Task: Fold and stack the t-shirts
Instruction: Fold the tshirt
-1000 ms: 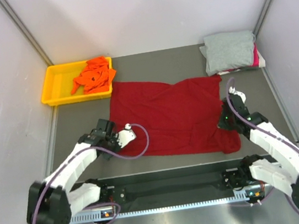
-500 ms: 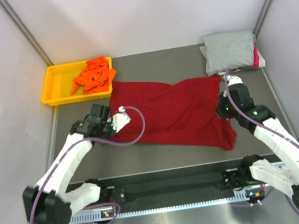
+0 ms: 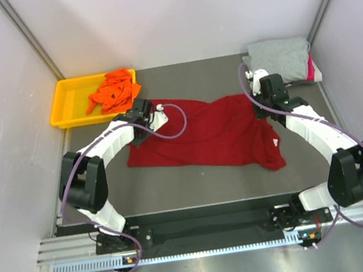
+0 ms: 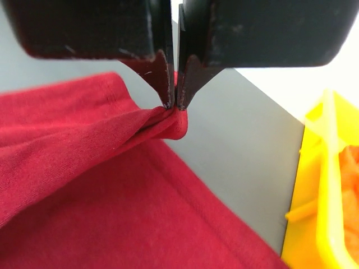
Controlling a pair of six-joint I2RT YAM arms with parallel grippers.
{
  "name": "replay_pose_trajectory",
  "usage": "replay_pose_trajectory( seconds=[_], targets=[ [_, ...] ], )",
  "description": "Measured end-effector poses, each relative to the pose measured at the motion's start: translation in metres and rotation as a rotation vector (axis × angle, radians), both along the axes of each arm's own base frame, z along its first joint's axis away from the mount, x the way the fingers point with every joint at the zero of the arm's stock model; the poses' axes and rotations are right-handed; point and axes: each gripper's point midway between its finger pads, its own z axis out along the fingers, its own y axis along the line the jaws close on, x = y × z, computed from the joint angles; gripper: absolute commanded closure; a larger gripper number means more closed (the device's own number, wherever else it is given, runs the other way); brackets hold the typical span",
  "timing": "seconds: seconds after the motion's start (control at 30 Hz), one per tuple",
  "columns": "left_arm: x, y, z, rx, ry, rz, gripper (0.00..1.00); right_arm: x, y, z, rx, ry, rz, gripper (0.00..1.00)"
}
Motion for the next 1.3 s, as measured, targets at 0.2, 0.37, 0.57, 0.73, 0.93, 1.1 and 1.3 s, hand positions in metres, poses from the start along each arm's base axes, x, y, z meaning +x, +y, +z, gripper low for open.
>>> replay_pose_trajectory(
  seconds=[0.2, 0.37, 0.57, 0.73, 0.93, 1.1, 1.3],
  targets=[
    [0.009, -0.001, -0.025, 0.026, 0.032, 0.004, 0.57, 0.016, -0.003, -0.021, -0.008, 0.042, 0.011, 0.62],
    [0.017, 0.004, -0.021, 0.043, -0.012, 0.056, 0.41, 0.02, -0.021, -0.03, -0.004, 0.117, -0.117, 0.45],
    [-0.002, 0.008, 0.024, -0.041, -0.137, 0.007, 0.44, -0.022, -0.038, 0.006, 0.088, 0.12, -0.311, 0.41],
    [-0.054, 0.006, 0.022, -0.104, -0.151, -0.152, 0.44, -0.101, -0.03, 0.003, 0.24, 0.149, -0.371, 0.41],
    [-0.096, 0.017, -0.054, -0.025, 0.073, -0.24, 0.39, -0.163, -0.018, -0.053, 0.386, 0.313, -0.497, 0.37],
    [-0.084, 0.009, -0.06, -0.037, 0.058, -0.267, 0.42, -0.19, -0.014, -0.093, 0.456, 0.407, -0.611, 0.39],
    [-0.065, 0.001, -0.067, -0.05, 0.014, -0.265, 0.88, -0.182, -0.024, -0.11, 0.459, 0.381, -0.722, 0.49]
  ],
)
